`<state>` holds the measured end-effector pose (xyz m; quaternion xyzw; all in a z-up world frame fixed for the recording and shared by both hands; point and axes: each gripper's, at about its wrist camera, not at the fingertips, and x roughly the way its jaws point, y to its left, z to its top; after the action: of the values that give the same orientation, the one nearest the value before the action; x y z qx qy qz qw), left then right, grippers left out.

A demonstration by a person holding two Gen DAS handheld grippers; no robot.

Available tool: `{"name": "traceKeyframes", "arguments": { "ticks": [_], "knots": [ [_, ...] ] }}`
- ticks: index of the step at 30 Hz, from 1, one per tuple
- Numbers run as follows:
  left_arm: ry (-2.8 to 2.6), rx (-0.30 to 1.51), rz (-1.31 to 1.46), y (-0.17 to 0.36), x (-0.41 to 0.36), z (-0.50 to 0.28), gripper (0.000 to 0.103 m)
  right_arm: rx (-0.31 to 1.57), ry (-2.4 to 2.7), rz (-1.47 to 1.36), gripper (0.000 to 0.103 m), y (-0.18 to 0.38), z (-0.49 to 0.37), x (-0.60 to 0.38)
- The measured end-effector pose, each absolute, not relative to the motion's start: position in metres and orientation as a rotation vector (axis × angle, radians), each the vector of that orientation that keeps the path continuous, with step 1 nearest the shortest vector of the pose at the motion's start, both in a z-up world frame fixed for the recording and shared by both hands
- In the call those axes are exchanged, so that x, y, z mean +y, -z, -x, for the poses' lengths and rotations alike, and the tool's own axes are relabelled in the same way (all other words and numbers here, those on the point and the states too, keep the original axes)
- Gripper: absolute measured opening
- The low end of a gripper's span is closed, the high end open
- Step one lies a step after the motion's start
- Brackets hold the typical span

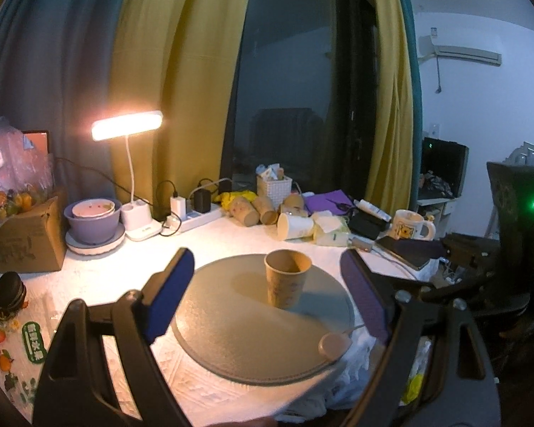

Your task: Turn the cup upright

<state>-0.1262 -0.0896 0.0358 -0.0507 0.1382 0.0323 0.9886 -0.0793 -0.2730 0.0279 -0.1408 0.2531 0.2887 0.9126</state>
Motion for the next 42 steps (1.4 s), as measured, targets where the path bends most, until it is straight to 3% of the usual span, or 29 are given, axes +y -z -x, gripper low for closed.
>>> {"name": "traceKeyframes", "arguments": {
  "ticks": [42],
  "knots": [
    [-0.059, 0.276, 0.108, -0.0367, -0.0940, 0.1280, 0.085, 0.525, -0.599, 0.297, 0.078, -0.0256, 0.0826, -0.2714]
  ]
}}
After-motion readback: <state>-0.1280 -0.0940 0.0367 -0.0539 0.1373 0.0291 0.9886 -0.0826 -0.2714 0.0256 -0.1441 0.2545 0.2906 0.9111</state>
